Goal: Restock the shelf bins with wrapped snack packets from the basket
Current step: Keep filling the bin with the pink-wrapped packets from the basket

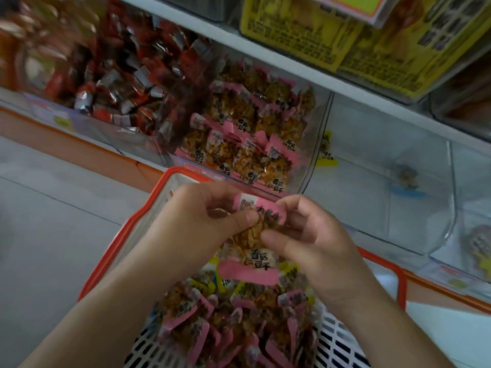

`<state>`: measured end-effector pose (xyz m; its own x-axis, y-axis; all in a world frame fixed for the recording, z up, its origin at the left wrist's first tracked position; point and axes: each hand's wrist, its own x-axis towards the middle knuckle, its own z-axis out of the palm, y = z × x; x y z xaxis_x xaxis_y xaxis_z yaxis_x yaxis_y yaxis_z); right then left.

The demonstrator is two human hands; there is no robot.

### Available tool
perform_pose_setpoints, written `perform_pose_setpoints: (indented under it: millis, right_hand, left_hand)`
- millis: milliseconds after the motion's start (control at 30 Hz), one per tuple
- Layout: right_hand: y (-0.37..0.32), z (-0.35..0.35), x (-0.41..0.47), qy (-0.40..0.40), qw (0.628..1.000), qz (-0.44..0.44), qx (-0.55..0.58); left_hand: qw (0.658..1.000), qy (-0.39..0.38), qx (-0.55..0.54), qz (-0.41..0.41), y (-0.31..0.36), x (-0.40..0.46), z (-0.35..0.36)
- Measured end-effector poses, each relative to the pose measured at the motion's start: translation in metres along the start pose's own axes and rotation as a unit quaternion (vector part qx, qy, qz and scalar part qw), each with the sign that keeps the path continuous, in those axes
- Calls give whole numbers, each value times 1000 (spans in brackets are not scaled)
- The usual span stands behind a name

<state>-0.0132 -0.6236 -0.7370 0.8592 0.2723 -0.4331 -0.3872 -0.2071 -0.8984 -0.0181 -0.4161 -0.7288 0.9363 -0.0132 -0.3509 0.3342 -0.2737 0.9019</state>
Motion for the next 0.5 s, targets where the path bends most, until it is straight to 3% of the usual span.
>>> perform_pose_setpoints:
  millis: [167,300,367,433,500]
  right_hand:
    - [-6,6,14,55,997,-14,-48]
    - [-17,12,14,96,993,-42,-52]
    - [-28,16,23,135,988,-61,-51]
    - [-42,21,44,173,980,-81,-60]
    - [-54,30,77,196,973,-90,-77]
  left_hand:
    - [999,41,-3,2,8,5,2]
    - [984,178,32,-3,3,9,-15]
    - [967,231,101,-27,-5,11,-29]
    - [951,225,200,-72,-19,12,-41]
    - [939,172,261,-142,-29,12,-46]
